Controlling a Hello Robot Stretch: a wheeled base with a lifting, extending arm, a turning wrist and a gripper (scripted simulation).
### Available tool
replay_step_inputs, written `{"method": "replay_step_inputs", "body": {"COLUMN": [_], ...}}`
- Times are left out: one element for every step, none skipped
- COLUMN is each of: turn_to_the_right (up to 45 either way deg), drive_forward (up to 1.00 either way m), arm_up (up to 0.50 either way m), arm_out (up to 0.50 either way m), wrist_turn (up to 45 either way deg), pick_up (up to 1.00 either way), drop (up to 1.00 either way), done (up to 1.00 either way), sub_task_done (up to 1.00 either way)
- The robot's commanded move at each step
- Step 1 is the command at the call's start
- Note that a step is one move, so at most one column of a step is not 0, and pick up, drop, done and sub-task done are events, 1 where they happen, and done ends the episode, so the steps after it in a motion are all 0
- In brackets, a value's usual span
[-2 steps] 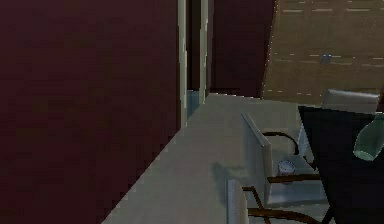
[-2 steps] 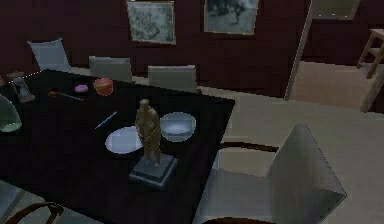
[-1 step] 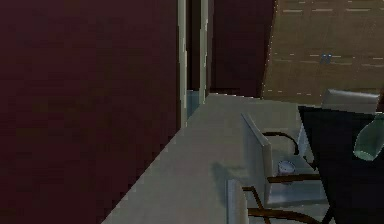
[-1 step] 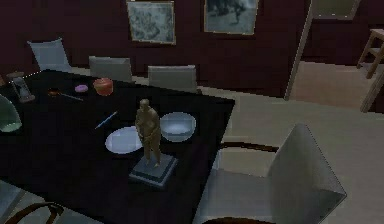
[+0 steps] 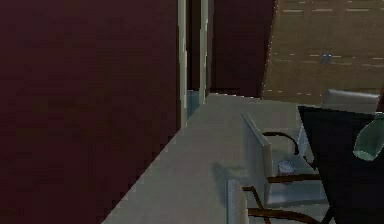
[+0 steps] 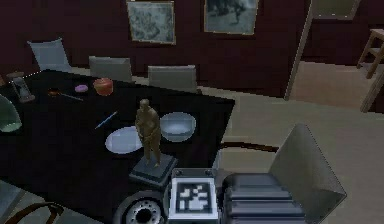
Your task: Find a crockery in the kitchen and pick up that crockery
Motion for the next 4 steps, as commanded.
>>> {"method": "replay_step_inputs", "body": {"turn_to_the_right": [0.0, 0.0, 0.0, 0.0], "drive_forward": [0.0, 0.0, 0.0, 0.0], "arm_up": [0.0, 0.0, 0.0, 0.0], "arm_out": [0.44, 0.0, 0.0, 0.0], "wrist_turn": [0.0, 45.0, 45.0, 45.0], "pick_up": [0.0, 0.0, 0.0, 0.0], "drop": [0.0, 0.0, 0.0, 0.0], "done": [0.0, 0.0, 0.0, 0.0], "sub_task_done": [0.0, 0.0, 0.0, 0.0]}}
